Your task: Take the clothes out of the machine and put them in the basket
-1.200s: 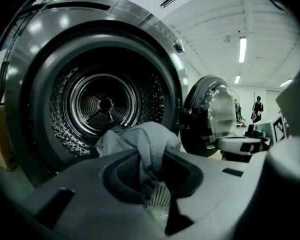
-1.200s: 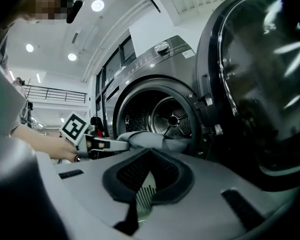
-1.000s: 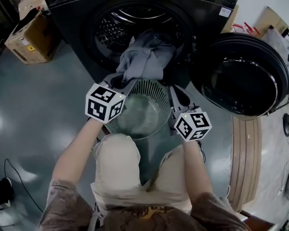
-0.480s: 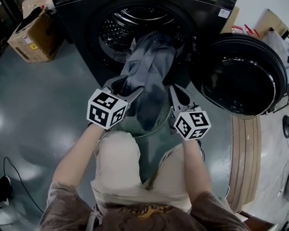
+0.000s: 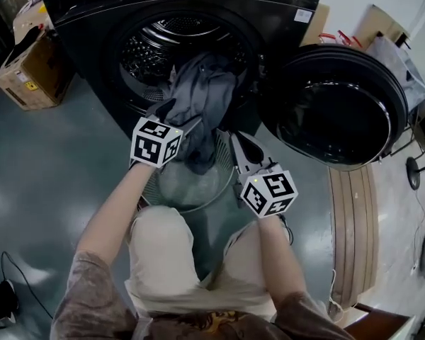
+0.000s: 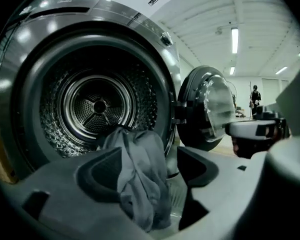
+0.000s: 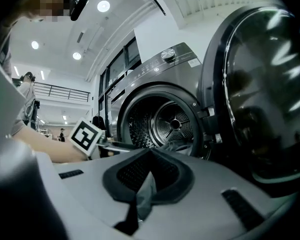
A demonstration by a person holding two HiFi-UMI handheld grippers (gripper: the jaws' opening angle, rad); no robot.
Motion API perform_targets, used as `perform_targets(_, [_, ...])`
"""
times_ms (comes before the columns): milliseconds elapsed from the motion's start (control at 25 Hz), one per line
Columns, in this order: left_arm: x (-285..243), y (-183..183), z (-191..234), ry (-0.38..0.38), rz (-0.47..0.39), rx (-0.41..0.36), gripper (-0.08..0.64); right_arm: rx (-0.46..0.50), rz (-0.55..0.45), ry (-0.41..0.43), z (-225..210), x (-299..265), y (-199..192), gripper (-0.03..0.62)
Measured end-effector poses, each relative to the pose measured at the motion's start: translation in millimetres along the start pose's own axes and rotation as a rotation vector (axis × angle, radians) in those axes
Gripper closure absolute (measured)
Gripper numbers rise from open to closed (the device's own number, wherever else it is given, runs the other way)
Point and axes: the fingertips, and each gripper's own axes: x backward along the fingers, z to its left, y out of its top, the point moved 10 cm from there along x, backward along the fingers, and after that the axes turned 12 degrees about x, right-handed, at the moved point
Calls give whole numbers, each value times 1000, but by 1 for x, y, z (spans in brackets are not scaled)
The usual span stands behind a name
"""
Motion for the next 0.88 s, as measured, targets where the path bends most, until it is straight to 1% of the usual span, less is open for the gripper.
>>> perform_targets(320, [-72,0,39,64,40,-38,156,11,11,-19,-1,5,2,595])
perform_targets(600, [-114,4,61,107,100,-22,137,27,21,-30,0,3,1,595])
perform_targets(720, [-127,0,66,107,132,-17,130,31,24,-33,1,4,2,595])
perform_targets(880, [-133,-3,70,84,150,-17,135,27,25,-39,1,1,2,595])
